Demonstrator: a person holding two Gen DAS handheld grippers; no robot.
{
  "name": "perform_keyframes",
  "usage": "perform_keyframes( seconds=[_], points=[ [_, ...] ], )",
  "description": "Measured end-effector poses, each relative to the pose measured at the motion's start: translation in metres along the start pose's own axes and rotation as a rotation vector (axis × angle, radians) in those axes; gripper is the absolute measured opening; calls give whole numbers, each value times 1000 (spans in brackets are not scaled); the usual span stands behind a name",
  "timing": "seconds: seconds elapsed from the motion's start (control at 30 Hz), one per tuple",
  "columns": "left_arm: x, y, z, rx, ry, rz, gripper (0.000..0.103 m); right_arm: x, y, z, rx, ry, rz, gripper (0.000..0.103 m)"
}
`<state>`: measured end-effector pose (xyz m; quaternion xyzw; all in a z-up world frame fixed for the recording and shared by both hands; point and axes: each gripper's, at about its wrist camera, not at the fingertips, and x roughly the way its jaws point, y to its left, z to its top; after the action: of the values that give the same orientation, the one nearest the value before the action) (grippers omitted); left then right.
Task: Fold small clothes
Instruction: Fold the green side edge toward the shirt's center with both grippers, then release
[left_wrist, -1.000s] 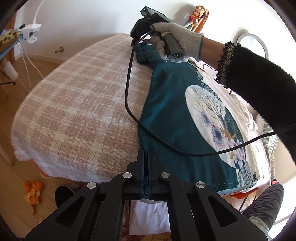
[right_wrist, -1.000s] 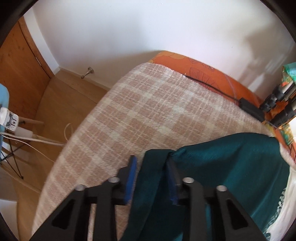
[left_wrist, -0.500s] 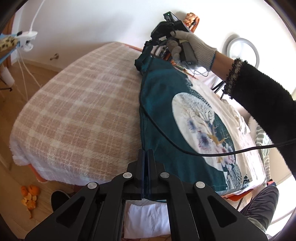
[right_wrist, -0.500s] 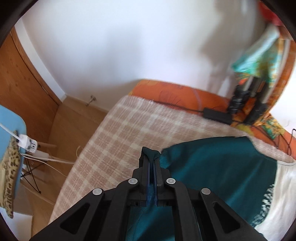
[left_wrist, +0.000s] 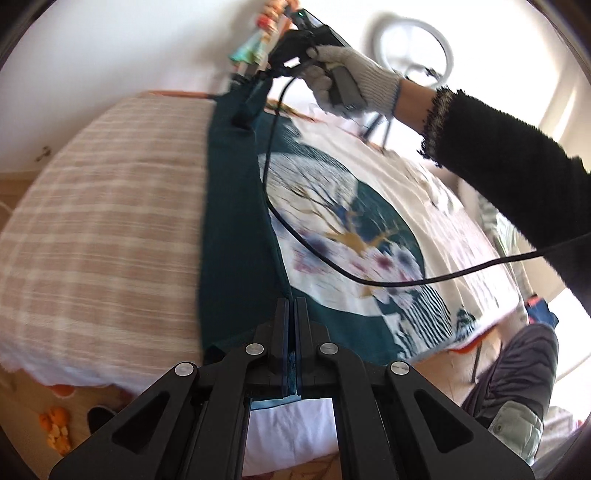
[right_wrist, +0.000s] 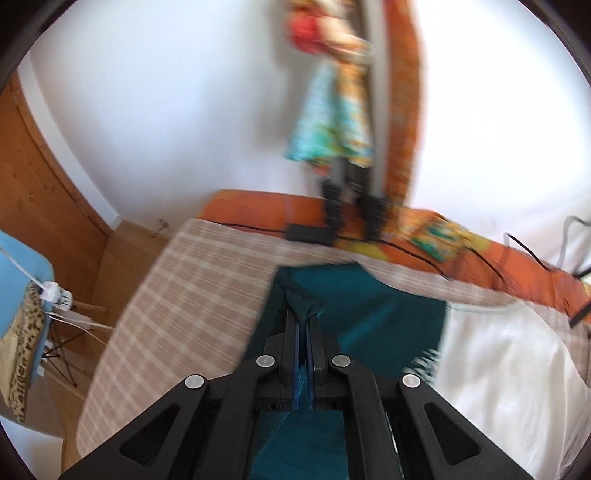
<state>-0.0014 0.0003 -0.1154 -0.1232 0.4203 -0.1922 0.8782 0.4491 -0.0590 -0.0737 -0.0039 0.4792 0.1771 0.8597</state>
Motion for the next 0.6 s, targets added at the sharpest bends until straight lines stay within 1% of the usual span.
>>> perform_keyframes(
  seconds=[0.13,0.2,0.3,0.4,0.47,0.5,0.53,0.57,0.6],
  points=[
    [18,-19,-1,52,41,-15,1,5,-34,-12,42,14,-23,0],
    [25,-25,-1,58,57,-24,1,9,-46,-15,54,15,-34,0],
    [35,-31,-2,73,76,-28,1,14,-59,-21,55,14,-63,0],
    [45,-36,-3,87,88,-44,1,19,-66,-23,50,11,-68,0],
    [49,-37,-4,86,103,-46,2,23,-67,-25,48,21,-66,3],
    [51,-36,-4,81,111,-57,6,25,-69,-27,51,29,-73,10],
    [53,-37,-5,73,124,-82,9,25,-70,-28,55,33,-81,33],
    [53,-38,-6,73,125,-94,15,23,-71,-29,59,24,-97,43],
    [52,-39,-6,77,126,-98,21,21,-72,-30,63,8,-116,47]
  ],
)
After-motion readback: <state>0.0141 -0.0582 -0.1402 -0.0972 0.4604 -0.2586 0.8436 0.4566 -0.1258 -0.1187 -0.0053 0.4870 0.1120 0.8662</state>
